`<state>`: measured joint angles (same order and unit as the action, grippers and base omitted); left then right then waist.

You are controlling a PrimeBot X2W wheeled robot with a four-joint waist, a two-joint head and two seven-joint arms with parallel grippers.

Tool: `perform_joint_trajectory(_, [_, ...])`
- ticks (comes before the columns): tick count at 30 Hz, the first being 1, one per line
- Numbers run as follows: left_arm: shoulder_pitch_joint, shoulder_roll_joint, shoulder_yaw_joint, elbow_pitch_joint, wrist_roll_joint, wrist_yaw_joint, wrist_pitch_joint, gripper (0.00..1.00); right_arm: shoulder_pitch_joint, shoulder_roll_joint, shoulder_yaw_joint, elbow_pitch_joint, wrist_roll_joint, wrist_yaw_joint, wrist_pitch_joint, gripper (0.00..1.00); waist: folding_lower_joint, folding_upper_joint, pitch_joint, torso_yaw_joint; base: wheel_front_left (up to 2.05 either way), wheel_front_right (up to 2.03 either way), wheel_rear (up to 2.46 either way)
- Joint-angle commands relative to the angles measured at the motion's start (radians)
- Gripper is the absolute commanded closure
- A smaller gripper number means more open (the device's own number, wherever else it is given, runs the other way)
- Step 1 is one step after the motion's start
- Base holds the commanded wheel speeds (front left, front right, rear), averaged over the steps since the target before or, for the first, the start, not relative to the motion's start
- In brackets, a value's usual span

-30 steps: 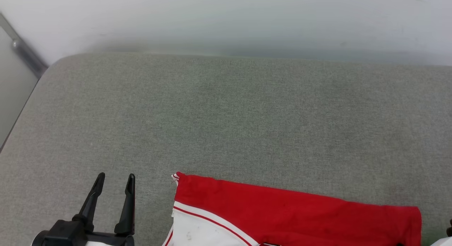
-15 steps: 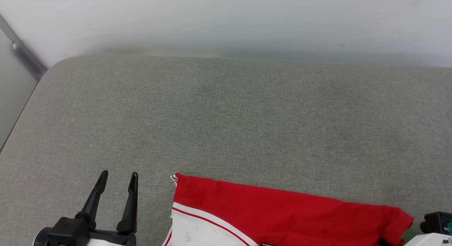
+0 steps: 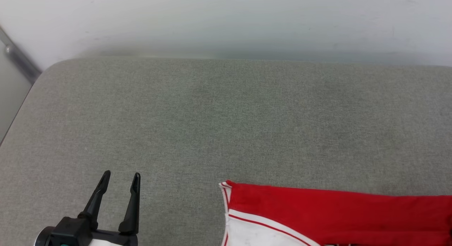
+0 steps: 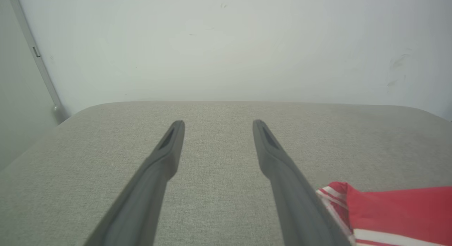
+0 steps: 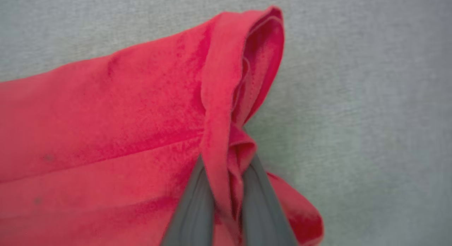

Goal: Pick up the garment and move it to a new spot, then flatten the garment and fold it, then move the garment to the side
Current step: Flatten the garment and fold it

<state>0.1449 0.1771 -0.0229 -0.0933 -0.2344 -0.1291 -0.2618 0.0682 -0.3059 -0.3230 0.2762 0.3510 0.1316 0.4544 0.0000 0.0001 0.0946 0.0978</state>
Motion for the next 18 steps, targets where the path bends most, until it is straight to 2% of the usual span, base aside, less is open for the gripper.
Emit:
perform_joint_trajectory(1, [-0.001, 0.002, -0.001, 0.000, -0.003, -0.001, -0.004, 0.00, -0.019, -0.011, -0.021, 0.011, -0.024, -0.002, -0.010, 1.00, 0.0000, -0.0001, 0.000, -0.001, 0.00, 0.00, 0.00])
perform_joint_trajectory(4, [0.000, 0.003, -0.003, 0.002, -0.003, -0.001, -0.004, 0.00, -0.038, -0.004, -0.040, 0.018, -0.043, -0.002, -0.020, 1.00, 0.0000, -0.0001, -0.003, -0.007, 0.00, 0.00, 0.00])
perform_joint_trajectory(9, [0.011, -0.001, -0.002, 0.007, -0.002, -0.001, -0.003, 0.00, -0.020, 0.011, 0.008, -0.035, -0.039, -0.001, -0.006, 1.00, 0.0000, -0.0001, -0.021, -0.021, 0.00, 0.00, 0.00])
perform_joint_trajectory(18, [0.035, -0.010, -0.006, 0.009, -0.002, -0.002, -0.003, 0.00, 0.069, 0.054, 0.148, -0.298, 0.036, -0.001, 0.119, 1.00, 0.0000, -0.0001, -0.069, -0.039, 0.00, 0.00, 0.00])
